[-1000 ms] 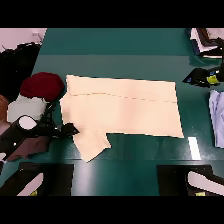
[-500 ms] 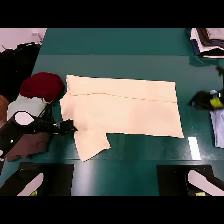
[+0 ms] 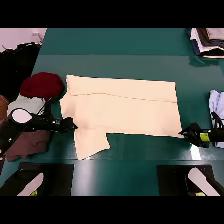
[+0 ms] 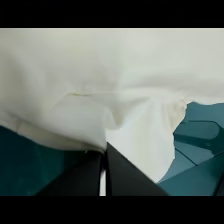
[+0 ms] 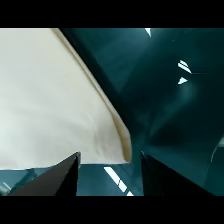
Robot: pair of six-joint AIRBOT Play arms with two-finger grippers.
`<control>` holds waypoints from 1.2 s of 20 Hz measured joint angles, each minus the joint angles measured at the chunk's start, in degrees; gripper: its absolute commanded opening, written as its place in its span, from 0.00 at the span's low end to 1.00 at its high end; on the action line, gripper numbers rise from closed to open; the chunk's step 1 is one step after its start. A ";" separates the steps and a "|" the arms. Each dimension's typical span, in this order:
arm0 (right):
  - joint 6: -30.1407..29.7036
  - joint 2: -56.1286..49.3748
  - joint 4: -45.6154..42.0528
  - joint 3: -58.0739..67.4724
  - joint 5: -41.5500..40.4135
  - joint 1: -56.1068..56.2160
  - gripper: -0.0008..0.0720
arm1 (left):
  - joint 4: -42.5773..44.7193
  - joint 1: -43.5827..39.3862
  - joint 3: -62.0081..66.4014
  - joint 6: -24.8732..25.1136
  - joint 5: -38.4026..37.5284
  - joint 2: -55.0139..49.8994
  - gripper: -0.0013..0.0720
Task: Fold the shirts.
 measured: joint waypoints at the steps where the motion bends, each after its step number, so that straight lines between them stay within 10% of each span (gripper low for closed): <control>1: -0.07 0.17 0.74 -0.66 -0.72 0.55 0.47 | -0.15 0.00 0.02 0.02 0.07 0.00 0.05; 5: -0.22 0.39 1.51 -0.52 -3.96 4.26 0.03 | -0.15 0.00 0.17 0.17 0.04 0.00 0.04; 24: 2.91 10.99 -17.92 20.79 15.08 18.97 0.03 | 11.50 -0.02 6.67 -10.21 -23.65 20.35 0.04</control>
